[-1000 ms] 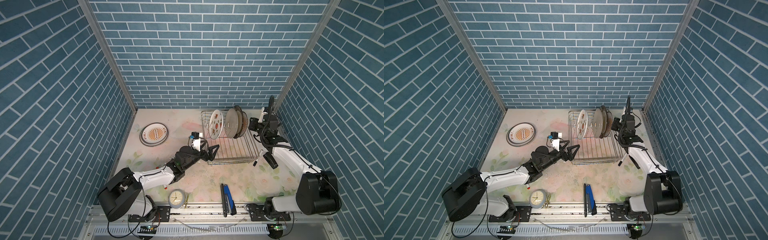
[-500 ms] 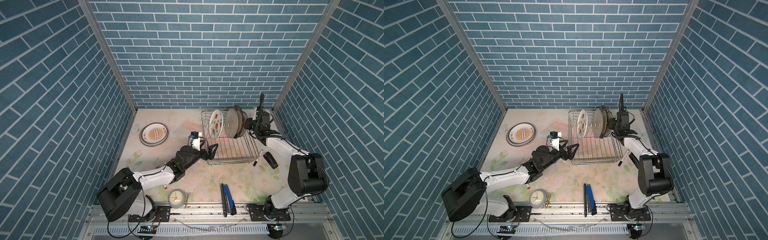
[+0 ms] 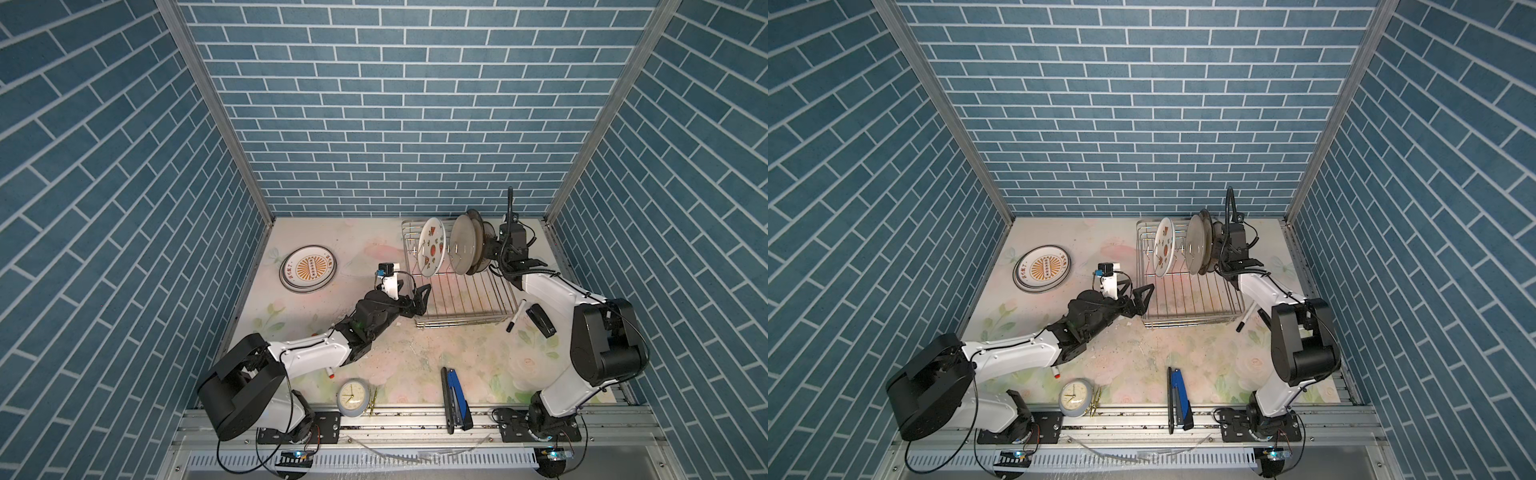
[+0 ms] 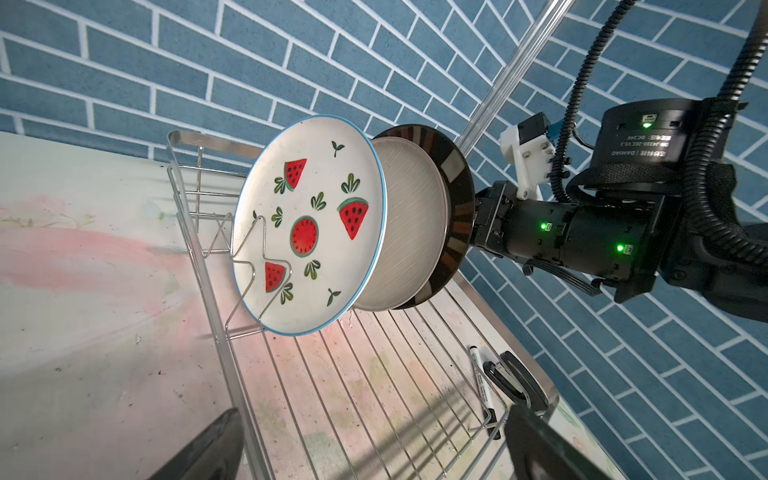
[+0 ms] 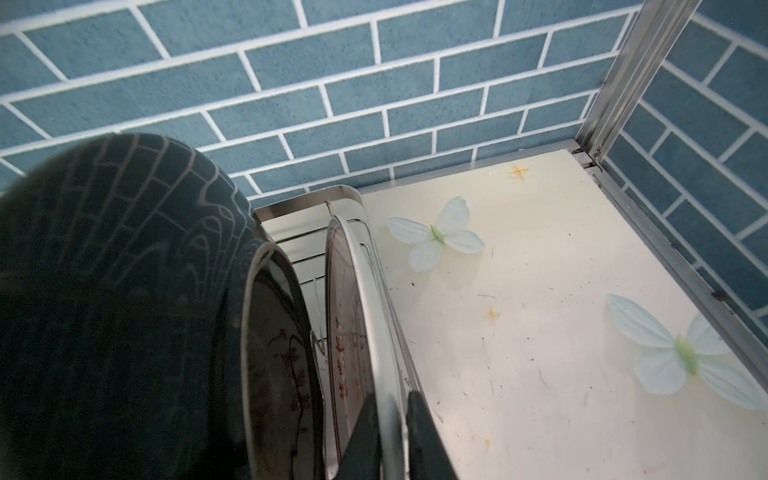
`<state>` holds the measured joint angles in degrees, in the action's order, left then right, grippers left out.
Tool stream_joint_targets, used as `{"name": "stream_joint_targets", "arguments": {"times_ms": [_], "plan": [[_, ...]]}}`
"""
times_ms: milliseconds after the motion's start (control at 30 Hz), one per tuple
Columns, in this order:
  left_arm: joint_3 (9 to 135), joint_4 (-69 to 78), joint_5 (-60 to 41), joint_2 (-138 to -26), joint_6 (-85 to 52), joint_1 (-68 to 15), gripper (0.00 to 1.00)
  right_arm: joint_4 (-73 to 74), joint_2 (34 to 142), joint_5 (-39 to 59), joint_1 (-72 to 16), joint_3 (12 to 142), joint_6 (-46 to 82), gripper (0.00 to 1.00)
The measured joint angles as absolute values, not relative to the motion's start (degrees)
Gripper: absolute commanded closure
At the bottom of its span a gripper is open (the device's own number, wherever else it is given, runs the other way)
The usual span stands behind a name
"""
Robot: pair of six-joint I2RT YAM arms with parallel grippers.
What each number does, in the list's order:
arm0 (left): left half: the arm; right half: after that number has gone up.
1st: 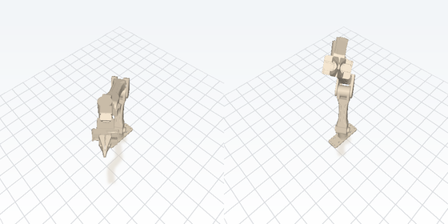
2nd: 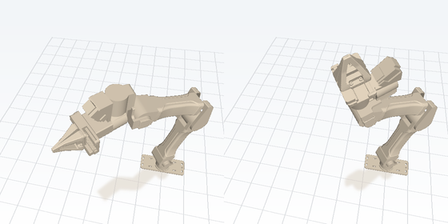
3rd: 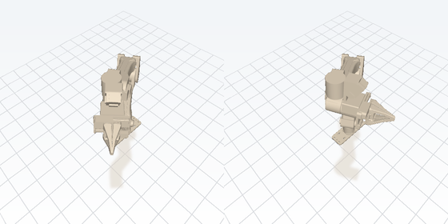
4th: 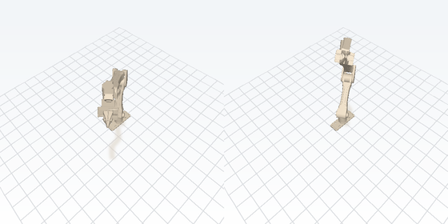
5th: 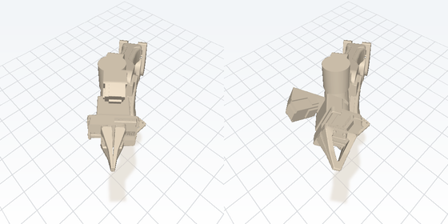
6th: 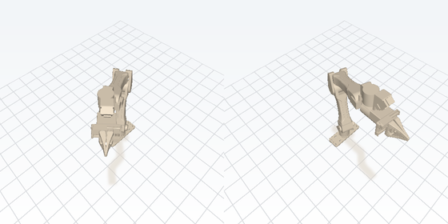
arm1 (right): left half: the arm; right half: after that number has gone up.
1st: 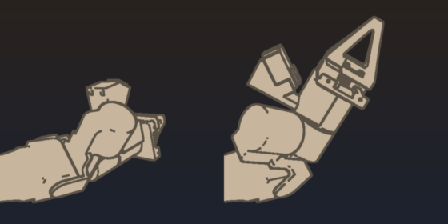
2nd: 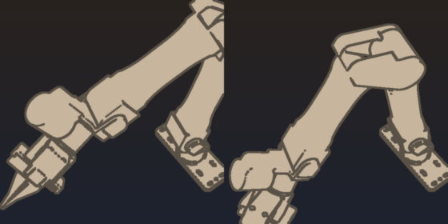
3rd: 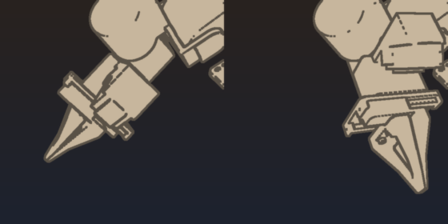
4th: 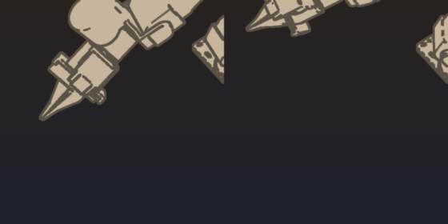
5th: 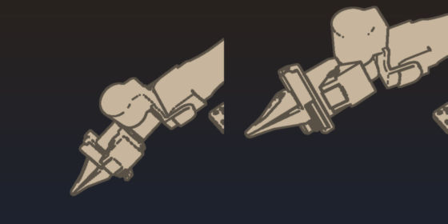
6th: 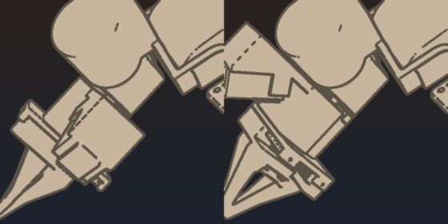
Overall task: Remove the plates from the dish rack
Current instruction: 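Close the right gripper on the rim of the orange-sunburst plate in the rack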
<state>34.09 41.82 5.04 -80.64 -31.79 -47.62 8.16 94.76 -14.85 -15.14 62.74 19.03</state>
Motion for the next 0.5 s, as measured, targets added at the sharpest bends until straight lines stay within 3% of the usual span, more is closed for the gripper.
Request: {"name": "stream_joint_targets", "arguments": {"times_ms": [500], "plan": [[35.4, 40.6, 5.2, -82.4, -32.4, -47.6, 0.00, 12.4, 93.5, -23.7, -17.2, 58.2, 16.4, 0.96]]}}
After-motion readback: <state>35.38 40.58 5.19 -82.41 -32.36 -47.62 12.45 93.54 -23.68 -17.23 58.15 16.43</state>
